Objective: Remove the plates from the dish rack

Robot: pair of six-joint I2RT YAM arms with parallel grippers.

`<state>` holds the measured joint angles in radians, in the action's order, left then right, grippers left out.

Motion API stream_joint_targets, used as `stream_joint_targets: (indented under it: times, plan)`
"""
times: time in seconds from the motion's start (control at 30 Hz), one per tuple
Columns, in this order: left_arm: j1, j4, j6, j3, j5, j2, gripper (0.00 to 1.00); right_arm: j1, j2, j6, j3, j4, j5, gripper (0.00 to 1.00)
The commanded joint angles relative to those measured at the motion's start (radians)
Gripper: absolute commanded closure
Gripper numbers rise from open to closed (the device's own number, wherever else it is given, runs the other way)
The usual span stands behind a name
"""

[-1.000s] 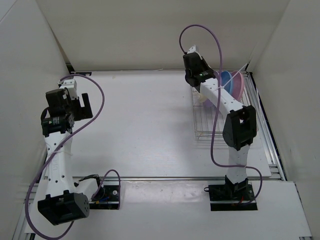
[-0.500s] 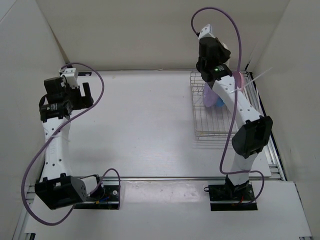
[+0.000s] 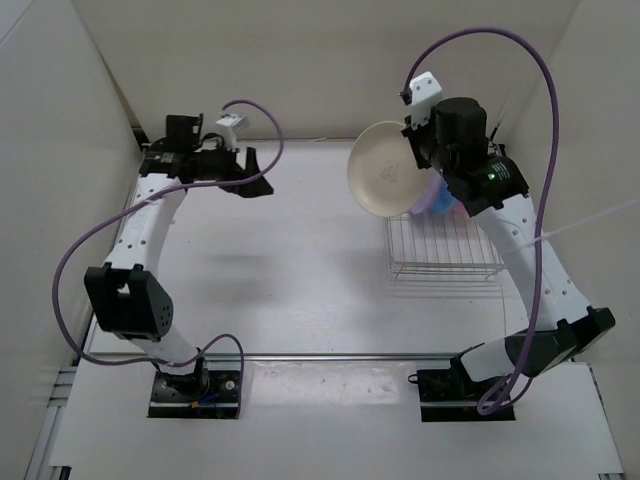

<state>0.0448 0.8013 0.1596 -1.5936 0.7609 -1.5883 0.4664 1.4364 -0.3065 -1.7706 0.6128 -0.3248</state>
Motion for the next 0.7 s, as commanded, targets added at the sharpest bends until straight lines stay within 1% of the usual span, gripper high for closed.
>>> stream_joint_targets:
  times: [0.0, 0.03, 0.17, 0.27, 0.37, 0.47, 0.5, 0.6, 0.63, 0.67]
  plan:
    - [0.128, -0.034, -0.03, -0.103, 0.186, -0.048, 0.0, 0.005, -0.017, 0.07, 0.062, 0.021, 0.26, 1.0]
    - [0.147, -0.048, -0.046, -0.117, 0.21, -0.067, 0.0, 0.005, -0.018, 0.07, 0.062, 0.03, 0.314, 1.0]
    - [0.208, -0.073, -0.092, -0.218, 0.261, -0.154, 0.0, 0.005, -0.008, 0.06, 0.049, 0.058, 0.389, 1.0]
    - [0.234, -0.082, -0.141, -0.288, 0.31, -0.217, 0.0, 0.005, 0.001, 0.06, 0.049, 0.058, 0.403, 1.0]
    - [0.259, -0.105, -0.161, -0.289, 0.31, -0.236, 0.0, -0.015, 0.001, 0.07, 0.04, 0.058, 0.414, 1.0]
    - [0.288, -0.172, -0.184, -0.224, 0.272, -0.225, 0.0, -0.043, 0.001, 0.099, 0.02, 0.058, 0.458, 1.0]
    - [0.288, -0.186, -0.195, -0.215, 0.244, -0.225, 0.0, -0.052, 0.001, 0.099, 0.02, 0.058, 0.496, 1.0]
    - [0.331, -0.205, -0.204, -0.224, 0.201, -0.234, 0.05, -0.063, 0.001, 0.126, 0.01, 0.058, 0.507, 1.0]
    - [0.351, -0.205, -0.215, -0.224, 0.184, -0.234, 0.07, -0.063, 0.001, 0.126, 0.01, 0.058, 0.507, 1.0]
    - [0.36, -0.205, -0.224, -0.233, 0.163, -0.243, 0.07, -0.063, 0.01, 0.126, 0.01, 0.058, 0.507, 1.0]
